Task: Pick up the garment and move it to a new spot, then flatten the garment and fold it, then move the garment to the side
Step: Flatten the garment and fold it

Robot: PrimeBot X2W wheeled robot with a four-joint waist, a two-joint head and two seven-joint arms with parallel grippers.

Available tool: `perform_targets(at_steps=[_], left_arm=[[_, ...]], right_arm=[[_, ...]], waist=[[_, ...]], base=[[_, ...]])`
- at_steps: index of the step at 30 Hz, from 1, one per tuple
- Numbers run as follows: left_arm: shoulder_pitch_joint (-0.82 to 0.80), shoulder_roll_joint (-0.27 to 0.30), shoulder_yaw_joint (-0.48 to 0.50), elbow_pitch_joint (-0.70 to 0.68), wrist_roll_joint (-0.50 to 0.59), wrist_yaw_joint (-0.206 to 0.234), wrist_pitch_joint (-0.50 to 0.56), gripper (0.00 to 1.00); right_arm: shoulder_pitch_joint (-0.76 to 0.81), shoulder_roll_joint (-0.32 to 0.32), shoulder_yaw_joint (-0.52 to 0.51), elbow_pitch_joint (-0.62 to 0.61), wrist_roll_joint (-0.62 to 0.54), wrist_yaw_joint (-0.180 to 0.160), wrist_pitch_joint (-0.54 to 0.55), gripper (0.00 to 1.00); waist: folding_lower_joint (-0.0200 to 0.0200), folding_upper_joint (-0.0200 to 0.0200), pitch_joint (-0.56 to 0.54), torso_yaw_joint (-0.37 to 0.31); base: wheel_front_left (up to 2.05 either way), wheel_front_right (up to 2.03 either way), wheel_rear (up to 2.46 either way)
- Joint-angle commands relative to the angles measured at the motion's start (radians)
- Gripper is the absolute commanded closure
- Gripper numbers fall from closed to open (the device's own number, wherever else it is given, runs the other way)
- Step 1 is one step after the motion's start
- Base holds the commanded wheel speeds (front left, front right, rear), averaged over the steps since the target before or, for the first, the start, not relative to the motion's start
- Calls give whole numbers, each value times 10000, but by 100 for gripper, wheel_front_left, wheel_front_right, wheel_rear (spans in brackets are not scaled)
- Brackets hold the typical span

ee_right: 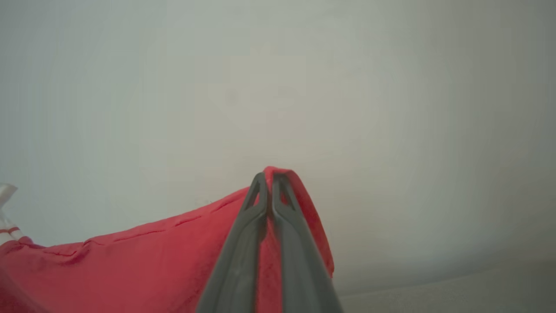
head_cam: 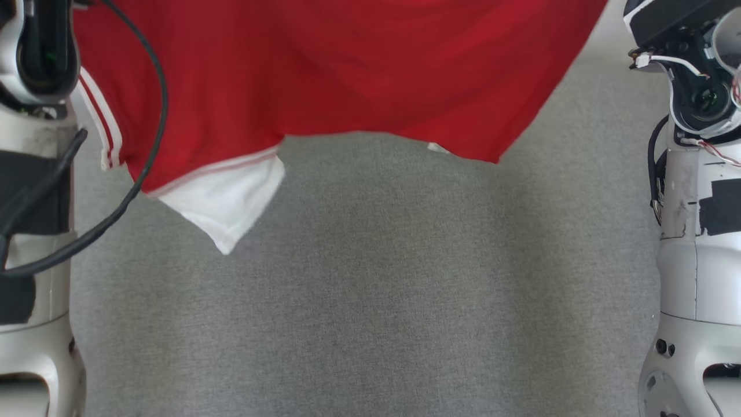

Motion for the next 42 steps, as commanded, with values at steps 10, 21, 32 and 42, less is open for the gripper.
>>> perform_targets(at_steps=[10,21,32,42], left_arm=[[-1286,205,-285,310,271,-36,-207,100],[-3480,1854,-787,-726,3137,305,-1902,100],[-3857,891,134,-2692,3436,87,-1942,100],[352,627,-242,-2636,2035,-165,-1894,100]], right_arm=[[-1140,-145,631,505,-441,-24,-487,100],[-3460,70,329,2049,-1499,-24,-4384,100],[-4119,82,424,2725,-3298,-24,-6572,100],[-2516,-457,2520,3439,-3754,-24,-5942,100]], waist=[[0,1,2112,-399],[0,1,3937,-1418],[0,1,5091,-1383],[0,1,4816,-963]], base=[[0,0,0],[0,0,0],[0,0,0],[0,0,0]])
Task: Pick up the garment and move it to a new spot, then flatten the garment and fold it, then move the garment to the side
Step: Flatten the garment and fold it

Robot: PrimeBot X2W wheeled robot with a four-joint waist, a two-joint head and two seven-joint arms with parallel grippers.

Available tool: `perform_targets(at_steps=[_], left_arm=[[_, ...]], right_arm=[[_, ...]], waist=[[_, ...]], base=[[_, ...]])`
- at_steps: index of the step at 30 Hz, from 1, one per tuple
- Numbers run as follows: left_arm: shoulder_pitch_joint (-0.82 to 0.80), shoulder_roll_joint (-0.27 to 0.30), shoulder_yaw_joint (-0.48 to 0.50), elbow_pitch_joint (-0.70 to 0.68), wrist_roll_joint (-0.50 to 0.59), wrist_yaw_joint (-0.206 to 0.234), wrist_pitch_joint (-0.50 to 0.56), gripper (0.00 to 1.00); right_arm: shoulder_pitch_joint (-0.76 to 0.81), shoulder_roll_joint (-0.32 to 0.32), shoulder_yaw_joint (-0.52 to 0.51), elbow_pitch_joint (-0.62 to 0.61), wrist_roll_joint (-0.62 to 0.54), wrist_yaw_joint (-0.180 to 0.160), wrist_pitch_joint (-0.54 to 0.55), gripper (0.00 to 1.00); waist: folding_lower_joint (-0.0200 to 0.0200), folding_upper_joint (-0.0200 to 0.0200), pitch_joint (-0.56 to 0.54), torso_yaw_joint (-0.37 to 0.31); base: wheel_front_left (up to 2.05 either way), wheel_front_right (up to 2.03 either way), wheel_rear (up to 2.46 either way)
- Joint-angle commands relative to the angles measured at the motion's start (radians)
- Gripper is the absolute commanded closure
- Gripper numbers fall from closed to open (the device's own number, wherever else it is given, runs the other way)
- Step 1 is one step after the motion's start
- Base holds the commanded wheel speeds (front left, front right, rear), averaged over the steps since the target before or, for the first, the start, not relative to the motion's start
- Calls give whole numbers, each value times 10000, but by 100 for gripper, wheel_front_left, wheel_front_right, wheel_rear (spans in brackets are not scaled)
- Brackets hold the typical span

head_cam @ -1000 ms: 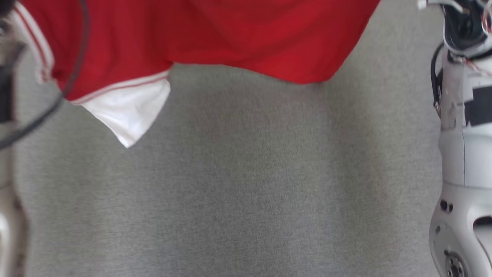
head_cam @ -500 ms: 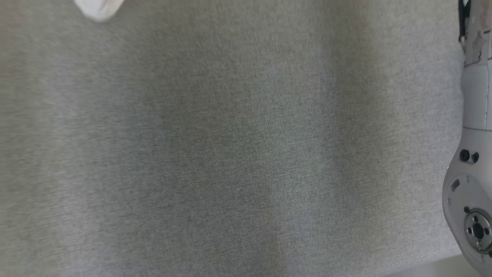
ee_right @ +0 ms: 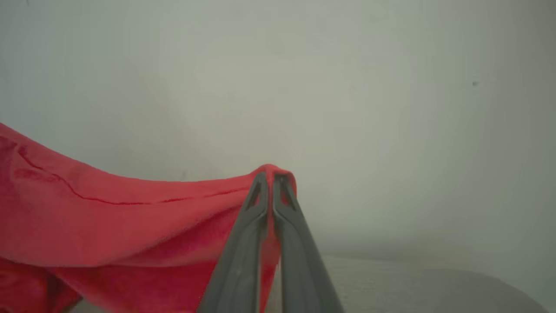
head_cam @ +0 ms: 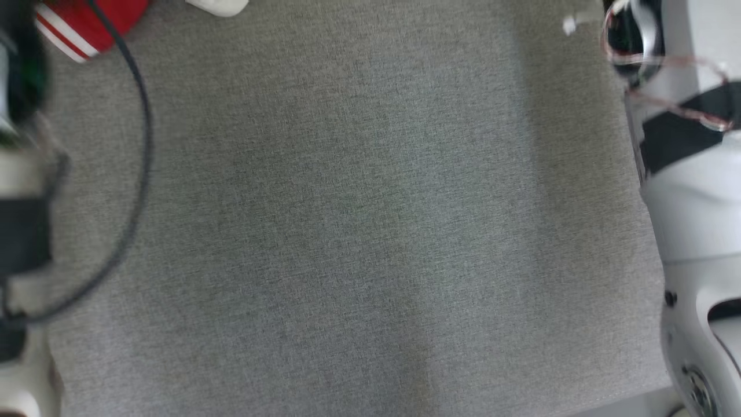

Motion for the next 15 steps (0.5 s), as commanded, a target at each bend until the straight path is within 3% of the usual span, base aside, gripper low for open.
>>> perform_targets(at_steps=[1,9,15], left_arm=[[509,75,-136,-28,-276,-33,106,100],[4050,179,-434,-681,-2076,-2,1204,100],[6460,-203,-477,-683,-2879,191,1170,100]], right_arm=[[297,-249,234,-96,175,-24,286,100],[2670,-1434,1434,-1273,1964,-24,3122,100],[4830,-1958,999,-2563,2676,-24,4196,100]], waist=[[-1,-2,-470,289],[-1,-2,-1991,734],[-1,-2,-3117,1044]], base=[[0,0,0],[0,0,0],[0,0,0]])
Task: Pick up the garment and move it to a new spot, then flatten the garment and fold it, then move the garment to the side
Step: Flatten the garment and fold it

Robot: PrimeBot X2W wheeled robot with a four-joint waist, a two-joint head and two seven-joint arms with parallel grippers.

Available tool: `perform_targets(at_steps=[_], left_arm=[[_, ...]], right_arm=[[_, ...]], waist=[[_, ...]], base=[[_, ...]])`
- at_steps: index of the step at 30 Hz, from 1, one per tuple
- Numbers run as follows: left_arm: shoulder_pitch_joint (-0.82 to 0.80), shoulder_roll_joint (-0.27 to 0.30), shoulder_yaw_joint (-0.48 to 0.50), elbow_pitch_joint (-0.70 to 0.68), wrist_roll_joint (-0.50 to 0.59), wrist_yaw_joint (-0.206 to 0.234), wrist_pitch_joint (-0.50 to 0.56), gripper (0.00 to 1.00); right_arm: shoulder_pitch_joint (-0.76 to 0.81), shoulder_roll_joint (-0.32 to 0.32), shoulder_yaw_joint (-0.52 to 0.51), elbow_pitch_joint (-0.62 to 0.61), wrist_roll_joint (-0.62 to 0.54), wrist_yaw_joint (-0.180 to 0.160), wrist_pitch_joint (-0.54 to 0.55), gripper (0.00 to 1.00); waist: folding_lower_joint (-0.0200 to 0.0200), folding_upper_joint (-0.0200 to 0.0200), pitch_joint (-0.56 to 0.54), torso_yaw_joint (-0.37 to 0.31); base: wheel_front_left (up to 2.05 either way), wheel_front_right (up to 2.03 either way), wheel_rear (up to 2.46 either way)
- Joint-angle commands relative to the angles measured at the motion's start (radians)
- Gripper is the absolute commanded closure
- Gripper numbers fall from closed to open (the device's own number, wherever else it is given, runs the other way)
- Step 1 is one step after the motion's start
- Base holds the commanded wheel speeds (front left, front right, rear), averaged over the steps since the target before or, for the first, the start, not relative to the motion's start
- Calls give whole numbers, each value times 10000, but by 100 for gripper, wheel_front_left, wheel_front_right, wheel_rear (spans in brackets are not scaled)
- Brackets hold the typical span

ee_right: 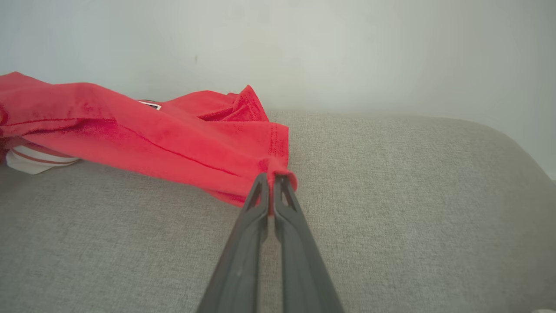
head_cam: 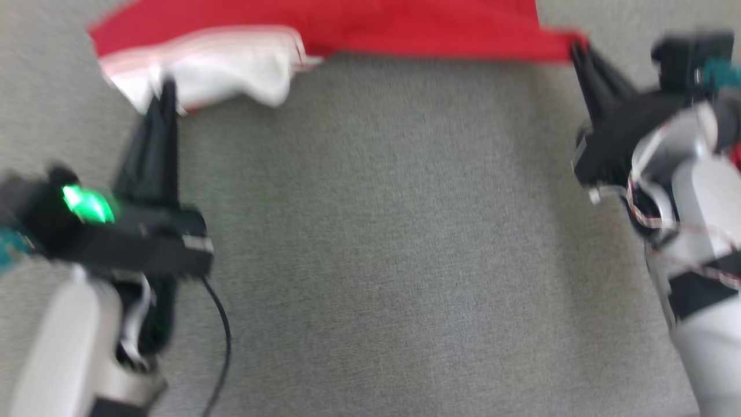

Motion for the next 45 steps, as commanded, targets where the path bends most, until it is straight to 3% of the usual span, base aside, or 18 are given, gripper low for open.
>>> perform_targets(at_steps=[1,11,18,25,30,38,45], left_arm=[[600,-128,-28,121,-146,25,-185,100],[2881,-893,-239,1091,-681,38,-912,100],[4397,-883,-769,1395,-1731,-152,-77,100],[6185,-223,-1041,681,-3965,-260,1691,100],[7288,194,-915,272,-5187,-249,2377,100],[8274,639,-983,-270,-6307,-242,3397,100],[8905,1207,-1129,-546,-6714,176,4337,100]], right_arm=[[655,-116,-180,-205,149,-24,113,100],[3296,30,-1316,-986,-3,-24,867,100],[5463,245,-2147,-2135,185,-24,2685,100],[7667,724,-3103,-3784,237,-24,4405,100],[8838,1246,-3854,-4748,166,-24,4893,100],[10183,1939,-4635,-5473,66,-24,5552,100],[10962,2169,-4933,-5864,166,-24,6140,100]], waist=[[3,1,-1189,541],[3,1,-2337,865],[3,1,-3182,1171],[3,1,-3775,1430],[3,1,-4061,1579],[3,1,-4336,1758],[3,1,-4393,1658]], base=[[0,0,0],[0,0,0],[0,0,0],[0,0,0],[0,0,0],[0,0,0],[0,0,0]])
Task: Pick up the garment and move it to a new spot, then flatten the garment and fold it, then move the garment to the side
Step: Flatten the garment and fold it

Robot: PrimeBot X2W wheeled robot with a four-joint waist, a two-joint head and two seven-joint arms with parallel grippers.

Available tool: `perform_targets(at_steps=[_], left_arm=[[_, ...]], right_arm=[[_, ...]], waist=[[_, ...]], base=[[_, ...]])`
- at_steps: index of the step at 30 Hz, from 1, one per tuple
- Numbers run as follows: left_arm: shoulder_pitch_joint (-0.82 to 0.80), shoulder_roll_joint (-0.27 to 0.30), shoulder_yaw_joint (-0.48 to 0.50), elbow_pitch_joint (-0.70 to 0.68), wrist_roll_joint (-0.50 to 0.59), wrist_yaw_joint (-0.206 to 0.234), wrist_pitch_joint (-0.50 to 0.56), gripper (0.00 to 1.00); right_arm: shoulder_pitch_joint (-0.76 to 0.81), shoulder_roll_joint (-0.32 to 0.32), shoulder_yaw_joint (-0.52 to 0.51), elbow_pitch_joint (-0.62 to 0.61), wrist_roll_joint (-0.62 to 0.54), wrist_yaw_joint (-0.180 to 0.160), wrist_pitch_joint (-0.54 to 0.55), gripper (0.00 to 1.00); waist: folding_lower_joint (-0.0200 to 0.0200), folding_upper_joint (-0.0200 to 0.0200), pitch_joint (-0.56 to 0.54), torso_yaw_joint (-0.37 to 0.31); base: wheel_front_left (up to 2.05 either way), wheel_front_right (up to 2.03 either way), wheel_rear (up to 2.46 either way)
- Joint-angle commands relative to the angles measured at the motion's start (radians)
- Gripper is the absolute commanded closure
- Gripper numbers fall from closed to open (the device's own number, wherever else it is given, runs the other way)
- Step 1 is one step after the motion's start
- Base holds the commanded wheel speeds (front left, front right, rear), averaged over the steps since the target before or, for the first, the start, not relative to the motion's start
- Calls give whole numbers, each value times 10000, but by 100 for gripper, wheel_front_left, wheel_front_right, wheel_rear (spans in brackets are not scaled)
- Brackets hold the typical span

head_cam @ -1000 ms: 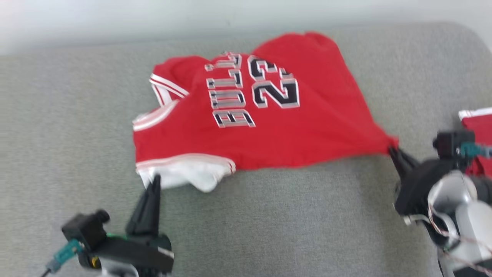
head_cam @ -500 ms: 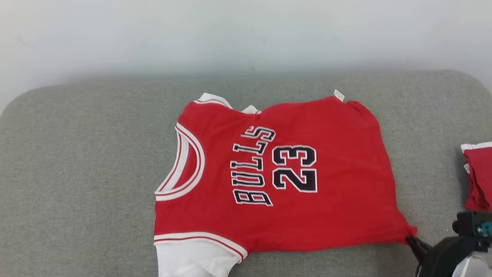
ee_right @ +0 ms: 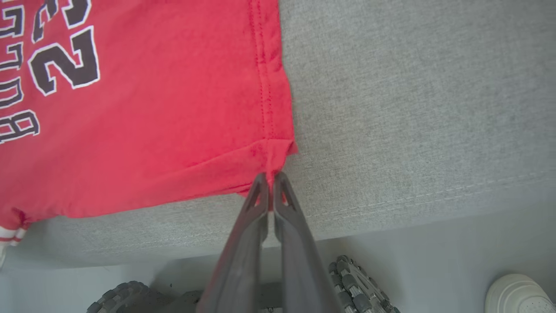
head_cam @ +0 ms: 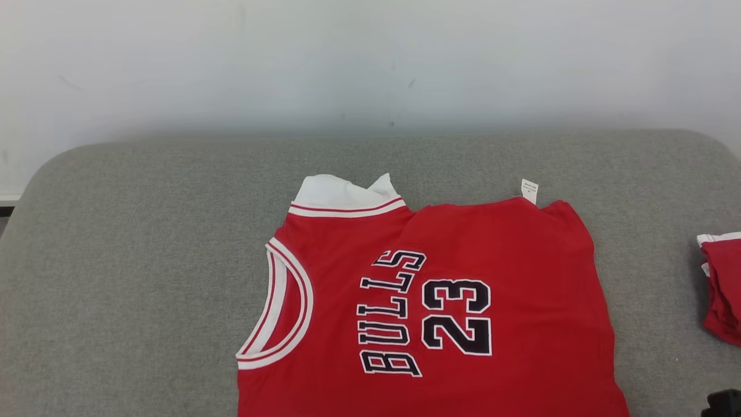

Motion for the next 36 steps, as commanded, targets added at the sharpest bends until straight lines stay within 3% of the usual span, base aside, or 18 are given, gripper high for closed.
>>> perform_targets(at_steps=[1,4,14,28,36], left_arm=[[330,270,33,-157,-188,183,277,100],[464,419,247,-436,-126,358,161,100],[-907,-115,532,-687,526,-192,-1161,100],[-4385,-1463,-457,1035,3168,-248,-3140,100],[-5422,-1812,-460,2124,4121,-180,-4267,100]], right_arm=[[170,39,-148,-173,49,-24,72,100],[219,62,-370,-330,90,-24,-11,100],[-498,123,-313,-487,966,-24,-1089,100],[-2008,124,-83,362,745,-24,-2864,100],[-2524,125,13,831,522,-24,-3663,100]], waist=[[1,0,12,-61],[1,0,43,-91],[1,0,227,-70],[1,0,760,-58],[1,0,1126,-149]], base=[[0,0,0],[0,0,0],[0,0,0],[0,0,0],[0,0,0]])
